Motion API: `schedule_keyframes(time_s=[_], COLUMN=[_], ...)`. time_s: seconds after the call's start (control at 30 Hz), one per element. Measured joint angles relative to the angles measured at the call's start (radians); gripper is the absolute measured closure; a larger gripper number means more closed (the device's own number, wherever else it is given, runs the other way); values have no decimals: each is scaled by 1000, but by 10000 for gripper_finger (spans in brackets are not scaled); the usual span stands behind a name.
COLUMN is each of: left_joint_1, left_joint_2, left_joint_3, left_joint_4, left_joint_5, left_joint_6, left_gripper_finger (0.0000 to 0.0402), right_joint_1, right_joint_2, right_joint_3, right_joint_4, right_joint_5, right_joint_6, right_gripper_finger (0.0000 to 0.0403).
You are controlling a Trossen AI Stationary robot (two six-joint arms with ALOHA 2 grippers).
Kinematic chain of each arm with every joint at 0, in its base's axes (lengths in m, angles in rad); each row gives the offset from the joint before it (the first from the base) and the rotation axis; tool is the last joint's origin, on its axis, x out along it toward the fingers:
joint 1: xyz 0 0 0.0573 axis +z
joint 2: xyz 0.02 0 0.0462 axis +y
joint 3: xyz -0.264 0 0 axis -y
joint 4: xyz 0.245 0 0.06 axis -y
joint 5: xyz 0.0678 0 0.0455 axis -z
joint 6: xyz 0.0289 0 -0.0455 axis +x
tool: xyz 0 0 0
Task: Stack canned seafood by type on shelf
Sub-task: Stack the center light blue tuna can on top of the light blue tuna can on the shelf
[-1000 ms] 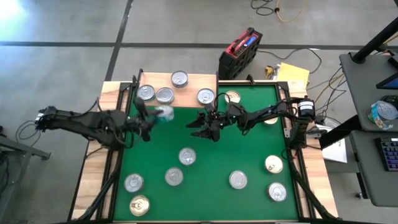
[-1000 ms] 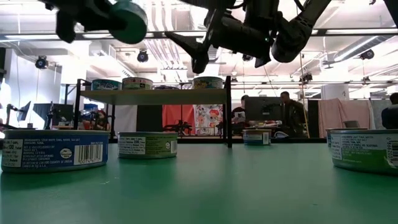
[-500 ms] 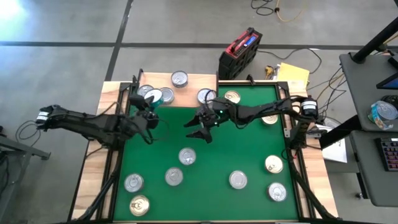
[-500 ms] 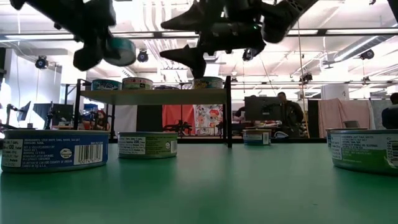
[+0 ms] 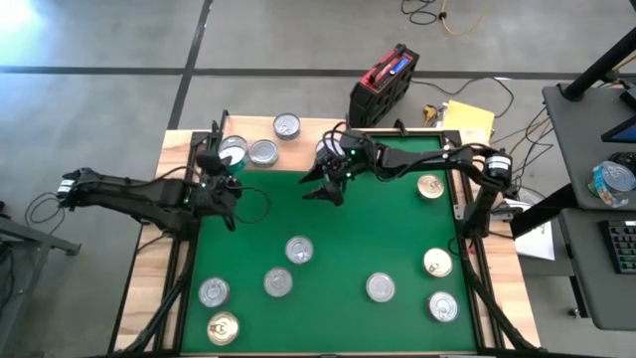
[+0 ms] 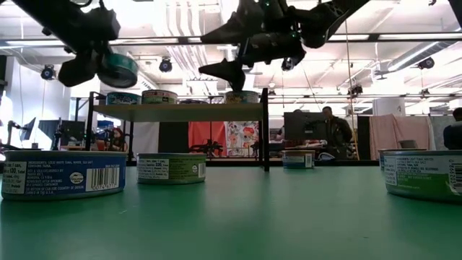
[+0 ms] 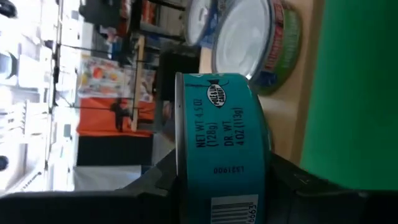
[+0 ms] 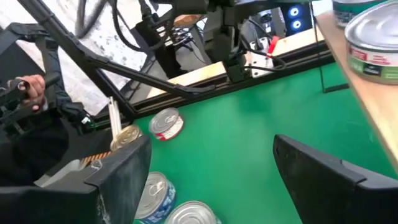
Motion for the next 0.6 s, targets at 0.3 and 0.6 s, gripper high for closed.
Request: schedule_keyframes(time_s=[0.3, 0.6], left_joint_1=[9, 72], left_joint_2=[20, 49], left_joint_3=[-8, -13], left_joint_4=[-38, -36], left_joint_5=[-64, -68], left_joint_6=[-40, -33], left_gripper_finger=[288, 288], right_joint_1=[-3, -3], right_joint_2=[1, 2], right_joint_3=[-1, -1], right_joint_4=[7, 6], right_joint_5=[0, 0], right_joint_6=[-18, -44], right_gripper_finger=[80, 93])
